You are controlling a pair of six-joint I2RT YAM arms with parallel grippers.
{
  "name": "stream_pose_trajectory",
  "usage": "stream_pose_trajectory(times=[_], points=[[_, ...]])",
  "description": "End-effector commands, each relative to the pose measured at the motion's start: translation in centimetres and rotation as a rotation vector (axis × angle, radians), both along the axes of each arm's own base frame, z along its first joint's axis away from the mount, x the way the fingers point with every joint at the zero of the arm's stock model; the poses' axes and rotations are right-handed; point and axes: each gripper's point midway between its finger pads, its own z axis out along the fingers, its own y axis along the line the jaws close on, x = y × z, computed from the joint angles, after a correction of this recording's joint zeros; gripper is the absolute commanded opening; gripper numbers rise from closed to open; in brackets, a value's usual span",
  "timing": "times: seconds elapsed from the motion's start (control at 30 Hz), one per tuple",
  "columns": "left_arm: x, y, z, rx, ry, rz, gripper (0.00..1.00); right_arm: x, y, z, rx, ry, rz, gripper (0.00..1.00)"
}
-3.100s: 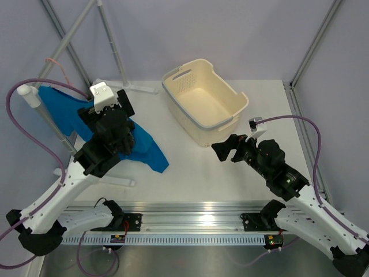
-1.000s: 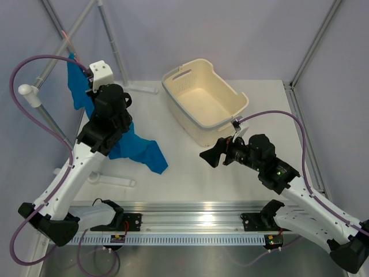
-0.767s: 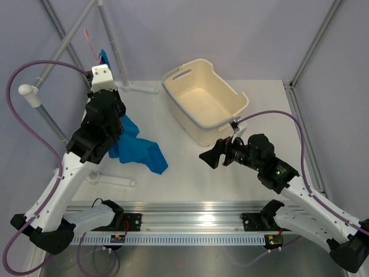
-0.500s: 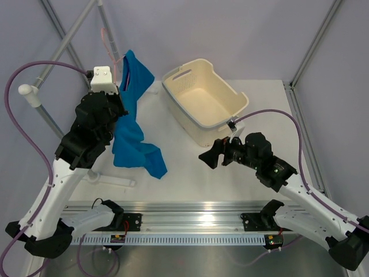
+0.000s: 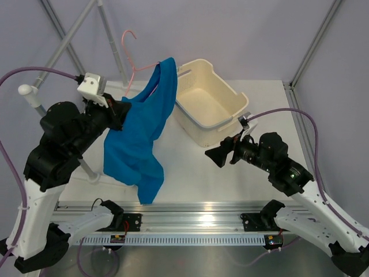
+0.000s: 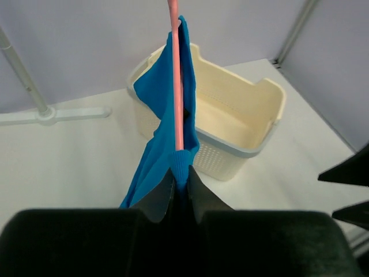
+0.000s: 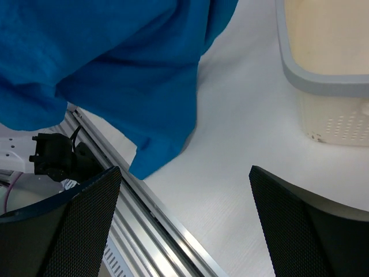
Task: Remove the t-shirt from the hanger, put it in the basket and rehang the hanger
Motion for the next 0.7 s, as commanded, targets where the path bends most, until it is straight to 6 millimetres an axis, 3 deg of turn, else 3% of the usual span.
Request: stream_pose_trajectory(times=[0.0, 0.03, 0.1, 0.13, 0.2, 0.23, 0.3, 0.47, 0.5, 0.67], points=[[-5.0, -0.8, 5.2, -0.094, -0.139, -0.185, 0.00, -1.1, -1.6, 6.3, 0.061, -0.131, -0.024, 0.99], [-5.7, -0.9, 5.2, -0.094, -0.137, -0.212, 0.00, -1.9, -2.3, 9.3, 0.107, -0.186, -0.024, 0.99], [-7.6, -1.6, 4.8, -0.089, -0.125, -0.304, 0.00, -2.9, -2.9, 11.7, 0.136, -0.227, -0.011, 0.98], [-8.3, -1.7, 4.7, -0.089, -0.120, -0.332, 0.00, -3.8, -3.6, 14.5, 0.177, -0.274, -0.007, 0.97], [-10.2, -2.0, 4.2, -0.091, -0.098, -0.409, 0.00, -4.9, -3.9, 16.5, 0.207, -0.289, 0.014, 0.94], [-11.0, -2.2, 3.8, -0.102, -0.076, -0.435, 0.00, -5.6, -4.2, 18.8, 0.239, -0.319, 0.027, 0.92], [-12.8, -3.0, 3.0, -0.119, -0.051, -0.527, 0.00, -7.1, -4.4, 21.4, 0.293, -0.334, 0.071, 0.89], [-14.4, -4.7, 0.3, -0.176, 0.023, -0.657, 0.00, -8.0, -2.6, 24.1, 0.380, -0.331, 0.179, 0.88], [-14.3, -4.8, -0.9, -0.175, 0.044, -0.655, 0.00, -7.6, -1.8, 23.7, 0.380, -0.304, 0.196, 0.88], [-13.6, -6.2, -3.1, -0.192, 0.090, -0.705, 0.00, -5.4, 0.3, 22.5, 0.349, -0.274, 0.185, 0.86]])
